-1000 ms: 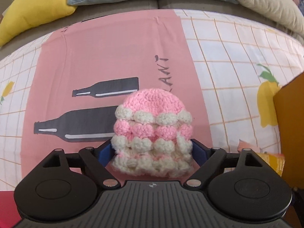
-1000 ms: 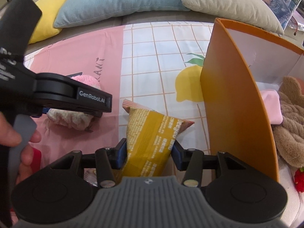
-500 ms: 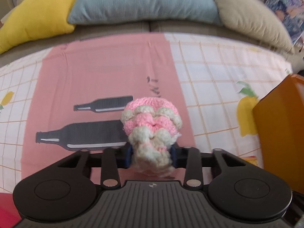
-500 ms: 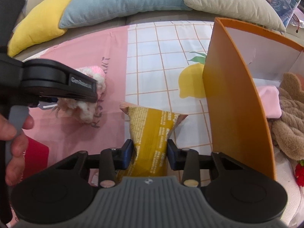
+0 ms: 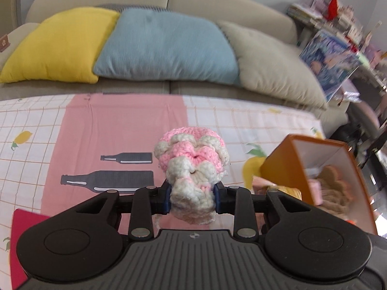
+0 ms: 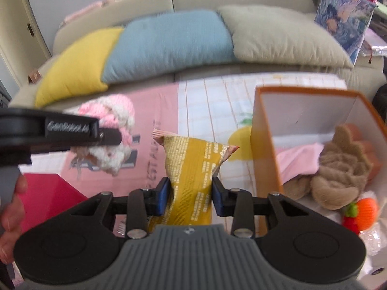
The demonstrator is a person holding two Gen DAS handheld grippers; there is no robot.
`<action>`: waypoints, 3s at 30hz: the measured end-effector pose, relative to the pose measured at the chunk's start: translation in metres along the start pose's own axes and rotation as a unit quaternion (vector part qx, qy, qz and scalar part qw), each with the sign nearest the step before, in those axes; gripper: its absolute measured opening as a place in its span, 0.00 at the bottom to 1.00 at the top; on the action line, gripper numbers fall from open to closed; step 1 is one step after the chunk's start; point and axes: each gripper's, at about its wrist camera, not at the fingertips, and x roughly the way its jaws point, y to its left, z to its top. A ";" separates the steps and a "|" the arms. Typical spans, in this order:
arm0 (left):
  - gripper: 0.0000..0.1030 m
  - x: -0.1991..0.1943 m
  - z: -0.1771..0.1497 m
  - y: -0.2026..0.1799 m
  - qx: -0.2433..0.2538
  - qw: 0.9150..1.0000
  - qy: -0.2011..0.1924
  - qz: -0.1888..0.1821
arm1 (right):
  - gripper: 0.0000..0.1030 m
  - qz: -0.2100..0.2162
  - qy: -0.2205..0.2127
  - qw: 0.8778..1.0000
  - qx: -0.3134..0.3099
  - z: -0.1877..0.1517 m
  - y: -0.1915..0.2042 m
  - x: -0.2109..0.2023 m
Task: Organize soft objects
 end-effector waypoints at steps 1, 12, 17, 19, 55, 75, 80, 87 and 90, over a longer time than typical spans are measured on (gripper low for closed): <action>0.34 -0.007 0.000 -0.002 -0.002 1.000 -0.004 -0.006 | 0.35 -0.001 -0.007 1.000 0.000 0.001 -0.002 -0.008; 0.34 -0.045 -0.002 -0.064 0.043 0.994 -0.015 -0.098 | 0.35 -0.049 -0.055 0.997 0.005 0.010 -0.064 -0.079; 0.34 -0.043 -0.010 -0.106 0.089 0.986 0.003 -0.139 | 0.35 -0.080 -0.047 0.996 0.009 0.012 -0.105 -0.095; 0.34 -0.040 -0.013 -0.124 0.110 0.982 0.011 -0.152 | 0.35 -0.092 -0.038 0.995 0.009 0.010 -0.119 -0.099; 0.51 0.025 -0.084 -0.211 0.335 0.927 0.135 -0.105 | 0.36 -0.096 0.094 0.990 -0.048 -0.009 -0.180 -0.039; 0.73 -0.068 -0.049 -0.182 0.293 0.946 0.024 -0.138 | 0.60 -0.120 0.023 0.989 -0.080 0.016 -0.142 -0.113; 0.73 -0.118 -0.040 -0.155 0.259 0.955 -0.053 -0.133 | 0.67 -0.107 -0.033 0.990 -0.082 0.014 -0.110 -0.153; 0.73 -0.175 -0.046 -0.115 0.223 0.961 -0.133 -0.095 | 0.72 -0.070 -0.093 0.991 -0.073 -0.002 -0.063 -0.190; 0.77 -0.190 -0.056 -0.098 0.207 0.963 -0.154 -0.075 | 0.78 -0.071 -0.115 0.989 -0.065 -0.017 -0.045 -0.196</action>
